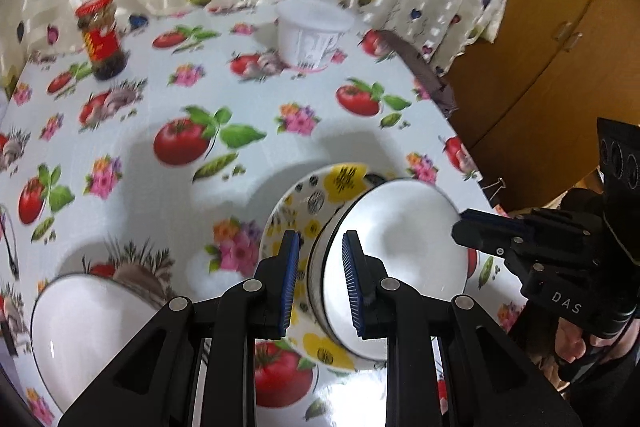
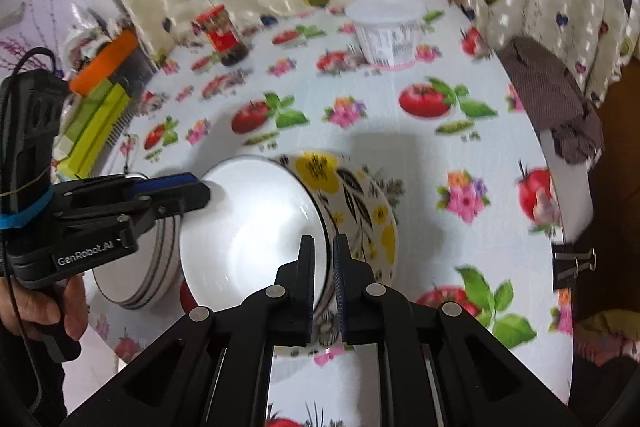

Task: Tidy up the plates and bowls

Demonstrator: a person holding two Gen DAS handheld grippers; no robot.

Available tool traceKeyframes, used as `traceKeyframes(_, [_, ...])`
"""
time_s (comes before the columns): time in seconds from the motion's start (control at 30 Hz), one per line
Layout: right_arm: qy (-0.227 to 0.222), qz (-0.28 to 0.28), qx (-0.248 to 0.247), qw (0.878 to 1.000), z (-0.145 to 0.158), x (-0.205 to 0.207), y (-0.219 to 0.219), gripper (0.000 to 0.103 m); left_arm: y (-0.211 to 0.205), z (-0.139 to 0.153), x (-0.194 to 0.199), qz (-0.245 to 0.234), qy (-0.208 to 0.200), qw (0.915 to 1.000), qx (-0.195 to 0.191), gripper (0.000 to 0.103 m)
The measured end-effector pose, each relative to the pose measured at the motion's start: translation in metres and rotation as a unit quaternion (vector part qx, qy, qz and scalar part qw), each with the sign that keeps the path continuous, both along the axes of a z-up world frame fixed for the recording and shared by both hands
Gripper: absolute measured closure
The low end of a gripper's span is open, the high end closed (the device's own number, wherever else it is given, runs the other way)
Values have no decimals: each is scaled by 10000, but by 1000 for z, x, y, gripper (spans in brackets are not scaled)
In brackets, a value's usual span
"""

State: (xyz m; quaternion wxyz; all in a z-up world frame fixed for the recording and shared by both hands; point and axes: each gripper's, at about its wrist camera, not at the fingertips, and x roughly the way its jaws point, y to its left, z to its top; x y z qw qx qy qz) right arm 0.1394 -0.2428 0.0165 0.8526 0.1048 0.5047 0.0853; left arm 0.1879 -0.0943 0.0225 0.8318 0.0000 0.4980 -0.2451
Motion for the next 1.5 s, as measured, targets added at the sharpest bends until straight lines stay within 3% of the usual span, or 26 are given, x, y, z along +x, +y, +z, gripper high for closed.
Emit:
traceKeyframes(0.1, [-209, 73, -9, 9998, 1, 4, 0, 94, -5, 1, 2, -134, -116, 9998, -4, 80])
traceKeyframes(0.2, [-235, 92, 6, 9997, 0, 8, -2, 98, -12, -2, 4, -262, -161, 9995, 32, 88])
traceKeyframes(0.53, [192, 88, 286, 9994, -2, 22, -10, 98, -9, -10, 18, -338, 143, 9991, -215, 90])
traceKeyframes(0.73, [235, 50, 409, 9989, -2, 23, -13, 98, -14, -22, 14, -318, 237, 9992, -1, 90])
traceKeyframes(0.9, [104, 46, 382, 9992, 3, 16, -13, 96, -2, -14, 13, -195, 291, 9989, -311, 90])
traceKeyframes(0.93, [1, 93, 442, 9990, 7, 13, -13, 93, 2, -9, 11, -159, 224, 9989, -376, 90])
traceKeyframes(1.03, [-301, 92, 413, 9987, 22, 3, -17, 69, 14, 3, 5, 50, 43, 9988, -488, 90])
traceKeyframes(1.3, [-805, -200, 795, 9934, 37, -26, -42, 59, 51, 16, -20, 602, -189, 9926, -1040, 90])
traceKeyframes(1.5, [-673, -304, 872, 9935, 15, -39, -53, 59, 53, 1, -39, 780, -269, 9930, -841, 90])
